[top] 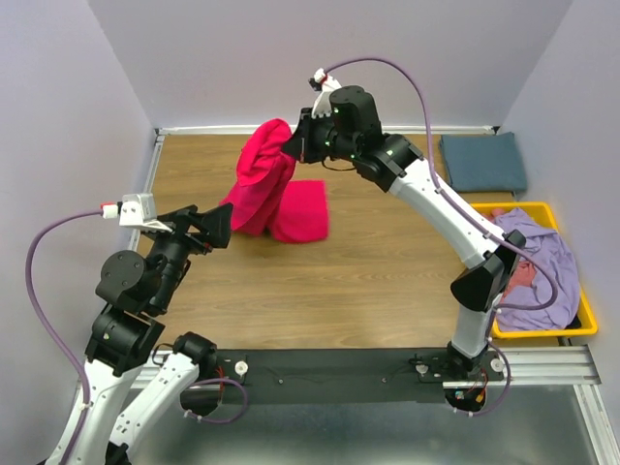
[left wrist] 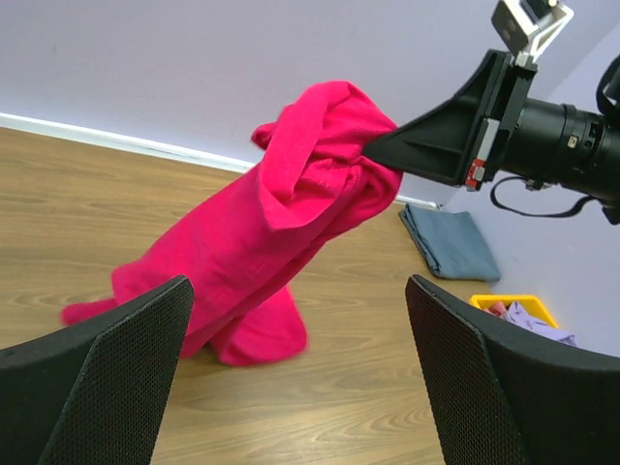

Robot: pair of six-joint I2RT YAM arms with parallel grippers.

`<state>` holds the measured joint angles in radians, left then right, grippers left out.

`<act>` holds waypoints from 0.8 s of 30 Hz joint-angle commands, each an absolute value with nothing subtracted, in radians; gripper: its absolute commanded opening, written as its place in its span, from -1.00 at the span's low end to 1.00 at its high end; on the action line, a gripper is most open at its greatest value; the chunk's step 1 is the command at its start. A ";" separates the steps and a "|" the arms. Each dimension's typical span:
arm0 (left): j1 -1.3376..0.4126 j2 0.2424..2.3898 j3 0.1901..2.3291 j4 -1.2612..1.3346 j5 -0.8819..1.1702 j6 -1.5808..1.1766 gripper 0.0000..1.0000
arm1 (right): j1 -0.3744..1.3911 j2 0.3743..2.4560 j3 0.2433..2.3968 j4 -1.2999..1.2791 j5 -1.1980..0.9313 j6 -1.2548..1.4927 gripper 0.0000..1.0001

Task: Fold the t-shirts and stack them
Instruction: Move the tshirt to the center of the board

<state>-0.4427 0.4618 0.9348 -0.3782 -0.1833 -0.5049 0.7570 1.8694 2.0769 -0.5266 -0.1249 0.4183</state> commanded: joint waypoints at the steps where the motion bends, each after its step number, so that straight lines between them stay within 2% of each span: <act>1: -0.448 0.442 0.945 -0.417 -0.233 -0.528 0.97 | 0.749 1.777 1.968 -0.472 0.093 0.382 -0.99; 7: -0.446 0.449 0.919 -0.399 -0.218 -0.532 0.97 | 0.718 1.649 1.879 -0.472 0.291 0.301 -0.99; 11: -0.446 0.478 0.919 -0.373 -0.198 -0.529 0.97 | 0.716 1.585 1.978 -0.472 0.483 0.163 -0.99; 14: -0.448 0.500 0.930 -0.356 -0.183 -0.525 0.97 | 0.718 1.568 2.061 -0.472 0.528 0.079 -0.99; 19: -0.446 0.523 0.953 -0.351 -0.176 -0.508 0.97 | 0.718 1.577 2.094 -0.472 0.405 0.043 -0.99; 24: -0.448 0.514 0.956 -0.370 -0.198 -0.511 0.97 | 0.718 1.588 1.987 -0.471 0.227 0.159 -0.99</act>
